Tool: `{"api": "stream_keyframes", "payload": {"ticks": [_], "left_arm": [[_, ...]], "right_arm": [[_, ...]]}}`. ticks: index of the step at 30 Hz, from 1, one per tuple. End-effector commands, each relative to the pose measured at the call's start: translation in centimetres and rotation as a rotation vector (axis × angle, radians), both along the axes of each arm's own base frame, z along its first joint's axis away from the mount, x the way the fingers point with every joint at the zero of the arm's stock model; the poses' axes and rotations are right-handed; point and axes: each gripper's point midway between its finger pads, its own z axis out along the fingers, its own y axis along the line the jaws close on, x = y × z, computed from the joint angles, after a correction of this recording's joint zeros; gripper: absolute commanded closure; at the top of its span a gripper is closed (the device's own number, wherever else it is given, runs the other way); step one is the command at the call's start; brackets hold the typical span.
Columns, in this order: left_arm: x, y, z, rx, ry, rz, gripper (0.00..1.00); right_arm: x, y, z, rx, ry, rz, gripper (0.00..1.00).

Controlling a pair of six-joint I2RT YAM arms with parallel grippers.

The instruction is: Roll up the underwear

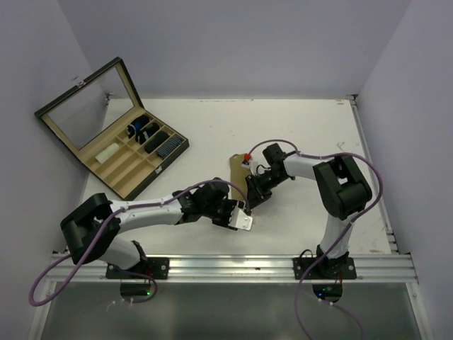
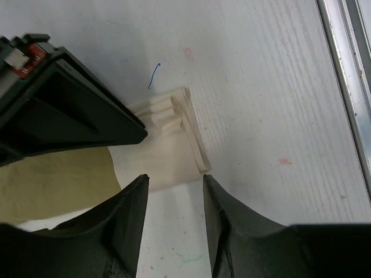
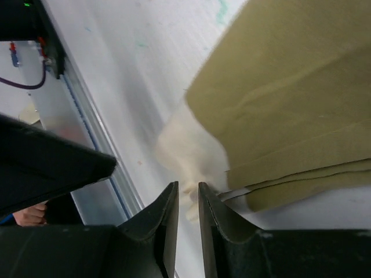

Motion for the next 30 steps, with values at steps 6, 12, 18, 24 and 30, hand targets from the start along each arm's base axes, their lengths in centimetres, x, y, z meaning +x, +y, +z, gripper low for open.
{"api": "stream_keyframes", "payload": {"ticks": [6,12,18,24,30], "left_arm": [[-0.4,-3.0,1.5,-0.018,-0.012,-0.100,0.67],[-0.4,-2.9,-0.1,0.062,0.032,-0.100,0.66],[-1.1,-1.9,-1.6,0.116,0.029,-0.112,0.62],[-0.9,-1.6,-3.0,0.153,0.024,-0.079,0.62],[-0.4,-1.3,-4.7,0.197,0.028,-0.048,0.61]], "right_arm": [[-0.9,-1.4,-5.4,-0.149,0.124,0.000,0.79],[-1.0,-1.6,-5.8,-0.174,0.138,-0.006,0.82],[-1.0,-1.7,-6.1,-0.182,0.153,-0.007,0.82],[-1.0,-1.6,-6.1,-0.179,0.157,-0.002,0.82],[-1.1,-1.7,-6.2,-0.186,0.164,-0.001,0.83]]}}
